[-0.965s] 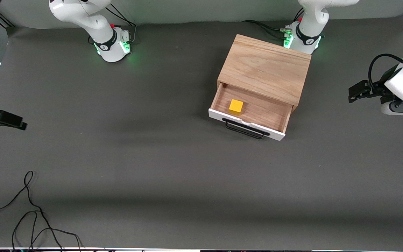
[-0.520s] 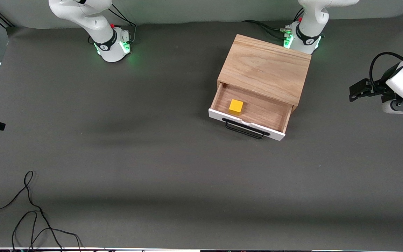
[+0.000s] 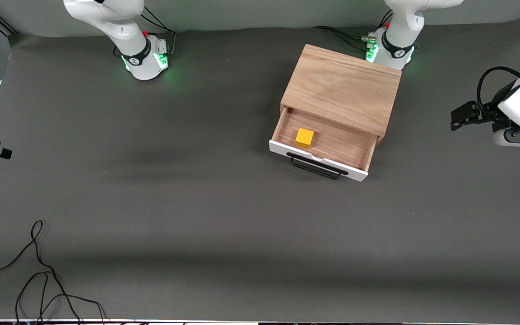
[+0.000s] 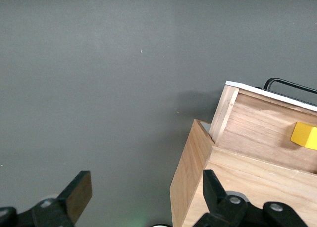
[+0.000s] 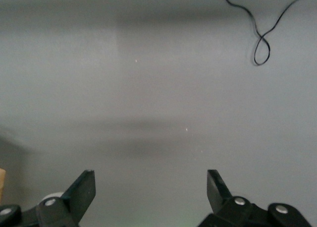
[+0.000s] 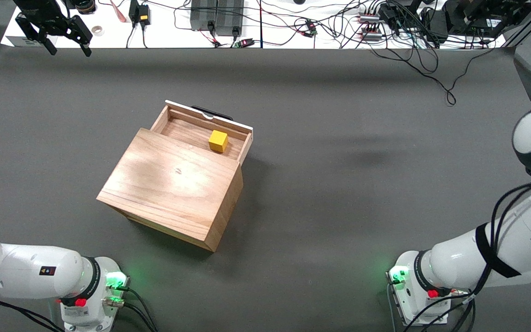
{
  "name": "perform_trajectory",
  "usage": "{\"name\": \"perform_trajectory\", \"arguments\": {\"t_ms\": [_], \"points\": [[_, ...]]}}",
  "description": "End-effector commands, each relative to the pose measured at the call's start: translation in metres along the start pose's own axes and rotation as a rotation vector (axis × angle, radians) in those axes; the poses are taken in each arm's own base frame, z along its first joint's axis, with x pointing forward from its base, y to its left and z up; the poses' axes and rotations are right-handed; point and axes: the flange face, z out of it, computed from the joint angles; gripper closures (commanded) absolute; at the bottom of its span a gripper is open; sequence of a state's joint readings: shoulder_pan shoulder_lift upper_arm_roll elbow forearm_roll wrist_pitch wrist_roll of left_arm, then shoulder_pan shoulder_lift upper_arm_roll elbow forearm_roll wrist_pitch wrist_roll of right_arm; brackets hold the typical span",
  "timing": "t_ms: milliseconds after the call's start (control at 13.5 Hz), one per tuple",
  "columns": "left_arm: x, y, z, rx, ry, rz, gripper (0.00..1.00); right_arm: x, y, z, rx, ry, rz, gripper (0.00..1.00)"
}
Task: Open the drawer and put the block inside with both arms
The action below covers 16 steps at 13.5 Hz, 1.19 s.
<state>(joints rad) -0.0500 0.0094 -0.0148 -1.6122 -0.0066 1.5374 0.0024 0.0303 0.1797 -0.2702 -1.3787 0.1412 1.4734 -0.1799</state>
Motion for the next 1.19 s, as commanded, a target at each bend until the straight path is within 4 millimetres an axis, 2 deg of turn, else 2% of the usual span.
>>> {"name": "perform_trajectory", "arguments": {"t_ms": [0, 223, 371, 594, 742, 891, 1114], "points": [[-0.005, 0.001, -0.004, 0.001, -0.008, -0.003, 0.0, -0.041, -0.025, 0.009, -0.05, 0.005, -0.043, 0.0], [-0.003, 0.001, -0.002, 0.001, -0.006, -0.003, 0.0, -0.058, -0.03, 0.029, -0.06, 0.013, -0.06, 0.0], [-0.002, 0.001, -0.001, 0.001, -0.008, -0.003, 0.0, -0.058, -0.031, 0.032, -0.07, 0.024, -0.065, 0.0], [-0.001, 0.001, 0.0, 0.001, -0.006, -0.003, 0.0, -0.044, -0.038, 0.012, -0.1, 0.063, -0.076, 0.0], [0.0, 0.001, 0.001, 0.001, -0.009, -0.003, 0.0, -0.048, -0.05, 0.012, -0.119, 0.049, -0.099, 0.0], [0.0, 0.001, 0.001, 0.001, -0.009, -0.003, 0.0, -0.052, -0.061, 0.001, -0.173, 0.047, -0.099, 0.0], [0.0, 0.001, 0.001, 0.001, -0.008, -0.003, 0.0, -0.052, -0.076, -0.002, -0.175, 0.058, -0.045, 0.0]]}}
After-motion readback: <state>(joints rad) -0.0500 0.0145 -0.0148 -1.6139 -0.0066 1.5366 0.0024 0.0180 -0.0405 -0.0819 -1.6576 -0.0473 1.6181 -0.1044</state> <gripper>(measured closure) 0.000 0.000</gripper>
